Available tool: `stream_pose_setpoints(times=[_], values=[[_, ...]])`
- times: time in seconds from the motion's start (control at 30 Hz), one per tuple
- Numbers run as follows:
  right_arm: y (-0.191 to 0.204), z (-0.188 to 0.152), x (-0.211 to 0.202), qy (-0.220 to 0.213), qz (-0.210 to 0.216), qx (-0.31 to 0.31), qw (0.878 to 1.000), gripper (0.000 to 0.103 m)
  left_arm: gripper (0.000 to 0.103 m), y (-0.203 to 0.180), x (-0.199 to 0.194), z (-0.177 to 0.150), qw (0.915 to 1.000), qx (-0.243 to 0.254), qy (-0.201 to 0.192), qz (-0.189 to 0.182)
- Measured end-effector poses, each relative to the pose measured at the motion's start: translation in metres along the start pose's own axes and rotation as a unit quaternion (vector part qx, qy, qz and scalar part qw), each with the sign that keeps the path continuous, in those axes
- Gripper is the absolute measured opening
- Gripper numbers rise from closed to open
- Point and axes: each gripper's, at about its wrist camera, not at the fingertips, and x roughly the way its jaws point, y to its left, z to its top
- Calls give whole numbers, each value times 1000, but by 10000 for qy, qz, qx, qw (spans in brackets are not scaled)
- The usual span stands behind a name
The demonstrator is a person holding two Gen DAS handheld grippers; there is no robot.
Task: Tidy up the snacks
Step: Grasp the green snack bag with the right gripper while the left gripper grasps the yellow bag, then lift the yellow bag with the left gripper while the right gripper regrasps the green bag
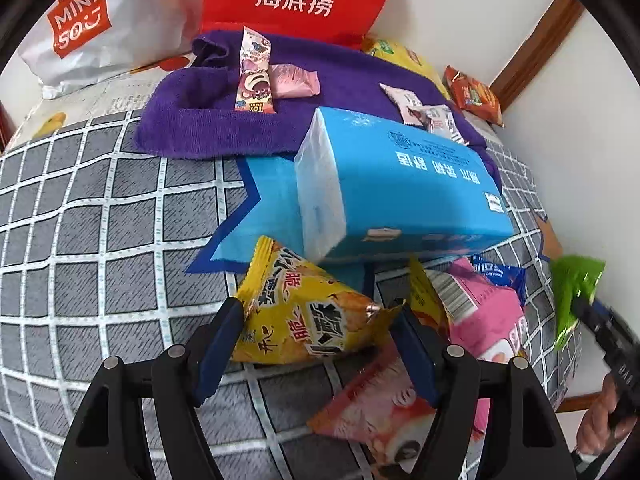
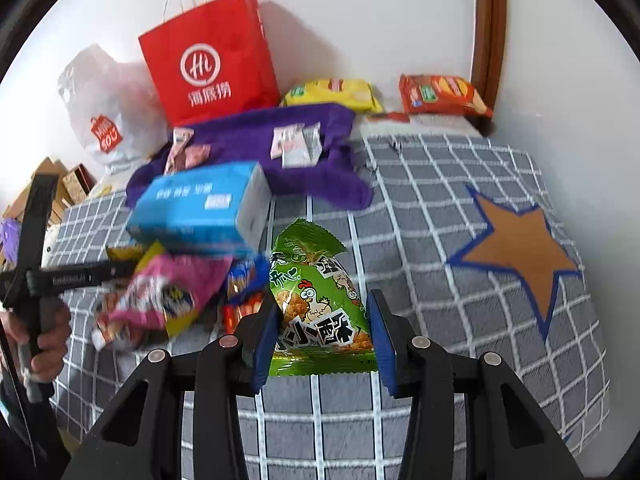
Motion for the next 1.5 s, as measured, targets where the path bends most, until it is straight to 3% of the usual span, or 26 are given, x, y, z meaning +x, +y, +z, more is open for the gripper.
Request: stream_pose_setpoints(times=[0.07, 0.17, 0.33, 0.43, 0.5, 0.6, 0.73, 0.87, 0.93, 1.03, 1.27, 1.43, 1.47, 1.5], values=[[0, -7, 4, 87, -21, 42, 10000, 43, 71, 4, -2, 1, 9999, -60, -50, -129], [-2, -13, 8, 155, 10, 133, 9998, 43, 52, 10, -11, -3, 9997, -38, -167, -165], [-5, -18, 14, 217, -77, 121, 9997, 43, 52, 26, -37, -16, 9995, -172, -272, -61], [-10, -20, 25, 319, -158, 149, 9993, 43, 52, 36, -39, -20, 9989, -217, -293, 294], [-12, -21, 32, 387, -196, 159, 9989, 43, 55, 41, -35, -23, 9986, -235, -288, 389], [-16, -23, 33, 330, -103, 217, 9992, 44, 61, 47, -30, -26, 9986, -345, -345, 208], [-18, -23, 34, 362, -110, 204, 9991, 54, 72, 44, -23, -26, 9983, -289, -433, 274], [-16, -24, 40, 376, -130, 138, 9991, 55, 72, 41, -20, -25, 9976, -242, -512, 409], [-15, -24, 41, 348, -121, 137, 9992, 55, 62, 43, -22, -24, 9976, -301, -538, 313], [-15, -24, 38, 350, -2, 160, 9993, 45, 56, 46, -29, -24, 9974, -373, -587, 192], [-12, -20, 13, 132, 5, 199, 9997, 43, 55, 48, -50, -30, 9968, -492, -615, -140], [-7, -15, -9, -63, -33, 221, 9997, 41, 55, 41, -70, -33, 9961, -409, -761, -166], [-7, -14, -13, -98, -39, 223, 9997, 39, 55, 41, -74, -33, 9959, -410, -784, -210], [-6, -14, -16, -125, -35, 225, 9997, 28, 55, 39, -79, -33, 9955, -416, -811, -266]])
